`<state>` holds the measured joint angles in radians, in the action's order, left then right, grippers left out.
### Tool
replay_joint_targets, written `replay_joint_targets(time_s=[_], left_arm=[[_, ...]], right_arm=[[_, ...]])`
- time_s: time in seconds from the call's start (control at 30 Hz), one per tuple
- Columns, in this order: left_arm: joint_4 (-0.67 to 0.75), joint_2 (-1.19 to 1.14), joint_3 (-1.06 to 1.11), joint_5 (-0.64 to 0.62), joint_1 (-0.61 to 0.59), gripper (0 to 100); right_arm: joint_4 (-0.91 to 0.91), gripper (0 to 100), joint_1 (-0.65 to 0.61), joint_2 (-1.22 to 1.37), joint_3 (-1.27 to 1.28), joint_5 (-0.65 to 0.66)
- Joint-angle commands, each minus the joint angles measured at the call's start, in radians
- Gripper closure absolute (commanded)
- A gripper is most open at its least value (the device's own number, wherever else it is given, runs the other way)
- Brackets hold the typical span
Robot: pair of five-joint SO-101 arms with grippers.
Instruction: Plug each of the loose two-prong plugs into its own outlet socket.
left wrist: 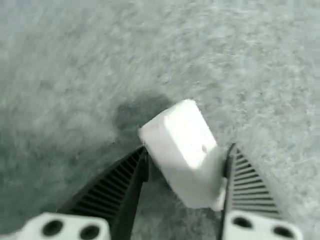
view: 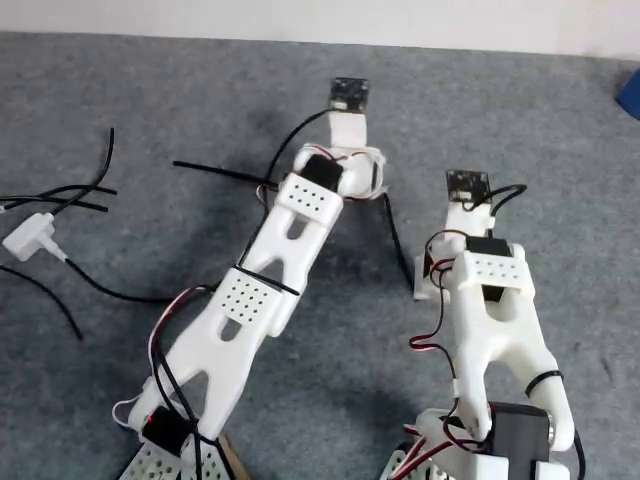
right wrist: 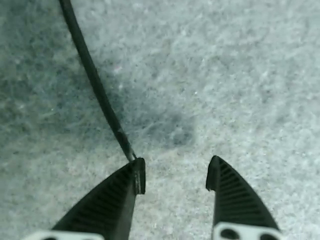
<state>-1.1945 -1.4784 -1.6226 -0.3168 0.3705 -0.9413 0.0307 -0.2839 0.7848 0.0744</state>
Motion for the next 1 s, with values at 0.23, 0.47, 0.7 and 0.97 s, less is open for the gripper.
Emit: replay_joint_targets(time_s=[0.23,0.47,0.7,0.97], left_arm=[[-0.026,0.102,-0.042,0.365,-0.015,99],[-0.580,0.475,-0.038,0.713,-0.064,99],[-0.592,0.951,0.691,0.833,-0.193,99],[-0.569,1.449,1.667,1.122,-0.127,99]], right_arm=[[0.076,80.0,-0.013,-0.025,0.047,-0.003],[0.093,80.0,-0.005,-0.025,0.073,-0.003],[0.056,80.0,-0.007,-0.025,0.068,-0.002],[0.058,80.0,-0.007,-0.025,0.068,-0.002]])
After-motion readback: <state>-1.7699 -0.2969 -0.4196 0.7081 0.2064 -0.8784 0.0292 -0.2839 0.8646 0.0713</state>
